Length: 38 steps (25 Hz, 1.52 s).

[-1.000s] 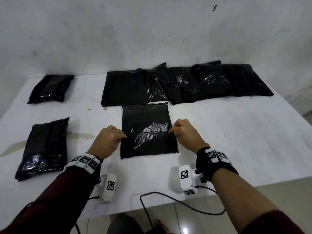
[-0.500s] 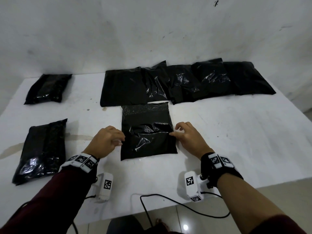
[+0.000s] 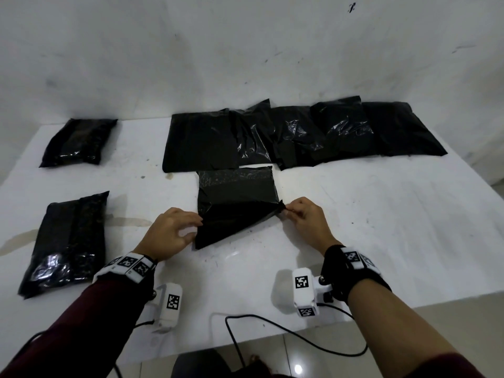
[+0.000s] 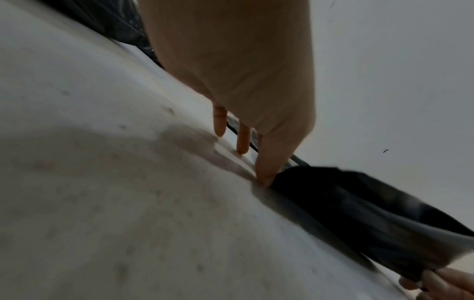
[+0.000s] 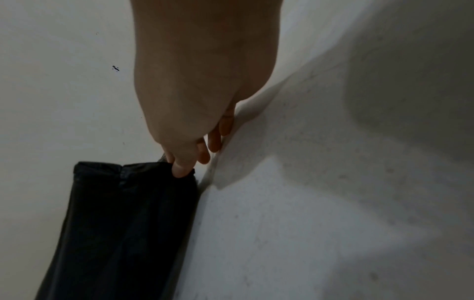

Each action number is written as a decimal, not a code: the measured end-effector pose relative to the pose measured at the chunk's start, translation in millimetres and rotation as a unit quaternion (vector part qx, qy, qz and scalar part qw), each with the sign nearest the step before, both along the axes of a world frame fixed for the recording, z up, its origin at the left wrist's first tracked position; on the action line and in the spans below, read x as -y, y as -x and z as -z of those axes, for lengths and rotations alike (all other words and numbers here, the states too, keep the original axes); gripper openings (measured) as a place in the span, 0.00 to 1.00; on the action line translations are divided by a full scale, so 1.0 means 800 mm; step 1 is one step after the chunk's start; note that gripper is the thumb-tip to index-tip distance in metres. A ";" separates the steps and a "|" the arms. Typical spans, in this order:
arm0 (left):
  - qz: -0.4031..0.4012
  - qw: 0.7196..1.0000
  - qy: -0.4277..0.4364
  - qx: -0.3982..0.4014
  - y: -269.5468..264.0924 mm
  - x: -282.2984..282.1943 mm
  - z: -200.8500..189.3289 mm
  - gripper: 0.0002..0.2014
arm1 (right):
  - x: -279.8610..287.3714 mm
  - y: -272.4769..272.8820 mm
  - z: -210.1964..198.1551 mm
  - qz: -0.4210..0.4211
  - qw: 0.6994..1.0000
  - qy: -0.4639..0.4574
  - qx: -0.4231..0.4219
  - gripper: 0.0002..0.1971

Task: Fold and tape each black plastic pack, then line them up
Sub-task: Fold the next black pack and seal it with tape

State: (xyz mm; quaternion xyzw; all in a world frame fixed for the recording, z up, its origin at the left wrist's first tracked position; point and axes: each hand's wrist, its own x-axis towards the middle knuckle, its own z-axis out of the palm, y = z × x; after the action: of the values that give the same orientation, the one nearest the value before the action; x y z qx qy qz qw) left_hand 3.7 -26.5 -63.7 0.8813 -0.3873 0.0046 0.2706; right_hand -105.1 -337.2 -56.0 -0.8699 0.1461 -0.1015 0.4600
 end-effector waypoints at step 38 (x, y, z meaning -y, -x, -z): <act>-0.388 0.902 0.075 -0.174 0.011 0.054 -0.007 0.23 | -0.020 -0.045 -0.004 0.105 0.960 0.219 -0.142 0.25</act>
State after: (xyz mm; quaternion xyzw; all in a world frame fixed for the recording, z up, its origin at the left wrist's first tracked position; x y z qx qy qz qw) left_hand -4.9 -69.9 -58.1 0.9258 0.0405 -0.0152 0.3756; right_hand -69.4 -321.1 -52.9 -0.9345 0.2748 -0.0540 0.2196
